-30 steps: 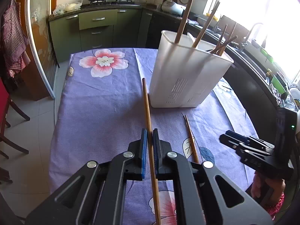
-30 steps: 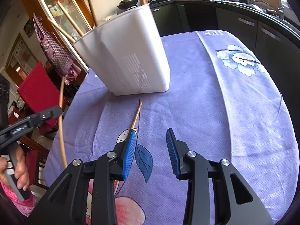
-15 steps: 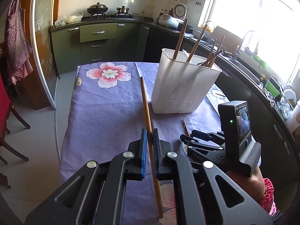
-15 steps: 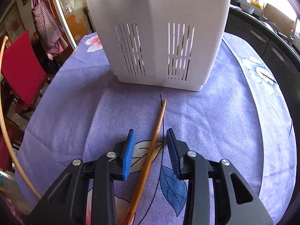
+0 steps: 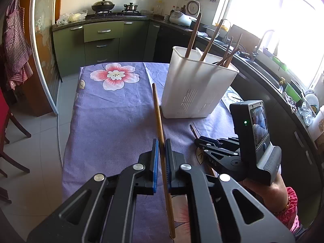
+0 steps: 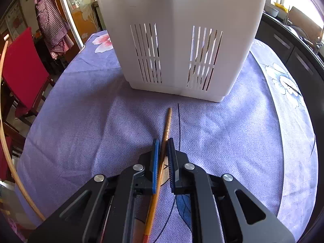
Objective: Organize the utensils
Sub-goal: 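Grasp the last wooden chopstick with the right gripper while the left holds its chopstick, then lift both held chopsticks upright and carry them over the white holder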
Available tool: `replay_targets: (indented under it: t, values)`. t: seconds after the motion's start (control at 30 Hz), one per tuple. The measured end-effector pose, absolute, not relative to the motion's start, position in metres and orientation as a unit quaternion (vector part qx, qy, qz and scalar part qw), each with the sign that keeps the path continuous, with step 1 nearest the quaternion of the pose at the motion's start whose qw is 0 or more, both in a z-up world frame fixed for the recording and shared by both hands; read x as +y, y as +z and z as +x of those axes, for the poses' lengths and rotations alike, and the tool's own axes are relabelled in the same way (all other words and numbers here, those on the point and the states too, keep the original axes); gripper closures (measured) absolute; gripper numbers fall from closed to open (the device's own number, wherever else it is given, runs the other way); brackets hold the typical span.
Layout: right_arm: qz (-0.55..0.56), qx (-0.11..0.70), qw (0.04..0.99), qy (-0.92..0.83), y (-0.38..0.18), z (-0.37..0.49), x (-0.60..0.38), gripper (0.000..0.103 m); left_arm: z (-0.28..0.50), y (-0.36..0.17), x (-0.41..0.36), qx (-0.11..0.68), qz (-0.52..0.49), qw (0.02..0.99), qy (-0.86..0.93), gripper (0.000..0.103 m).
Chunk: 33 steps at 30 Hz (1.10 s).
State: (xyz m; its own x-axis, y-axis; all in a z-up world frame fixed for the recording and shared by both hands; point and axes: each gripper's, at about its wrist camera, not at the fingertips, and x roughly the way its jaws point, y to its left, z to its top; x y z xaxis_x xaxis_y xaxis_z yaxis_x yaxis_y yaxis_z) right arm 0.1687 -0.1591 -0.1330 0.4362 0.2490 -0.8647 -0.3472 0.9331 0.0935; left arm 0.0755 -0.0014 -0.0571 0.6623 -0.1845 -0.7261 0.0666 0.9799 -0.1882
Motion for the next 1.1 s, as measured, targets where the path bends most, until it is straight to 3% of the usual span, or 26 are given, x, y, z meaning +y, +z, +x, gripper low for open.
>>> replay_targets:
  t: [0.27, 0.8, 1.1]
  values:
    - [-0.026, 0.490, 0.847, 0.203, -0.118, 0.166, -0.169, 0.096, 0.079, -0.058, -0.002, 0.410, -0.074, 0.907, -0.070, 0.097]
    - [0.042, 0.391, 0.889, 0.234, -0.031, 0.112, -0.242, 0.096, 0.073, -0.043, -0.008, 0.396, -0.057, 0.914, -0.067, 0.097]
    - [0.066, 0.362, 0.900, 0.235, -0.010, 0.086, -0.272, 0.096, 0.142, -0.101, 0.024, 0.518, -0.091, 0.851, 0.014, 0.097]
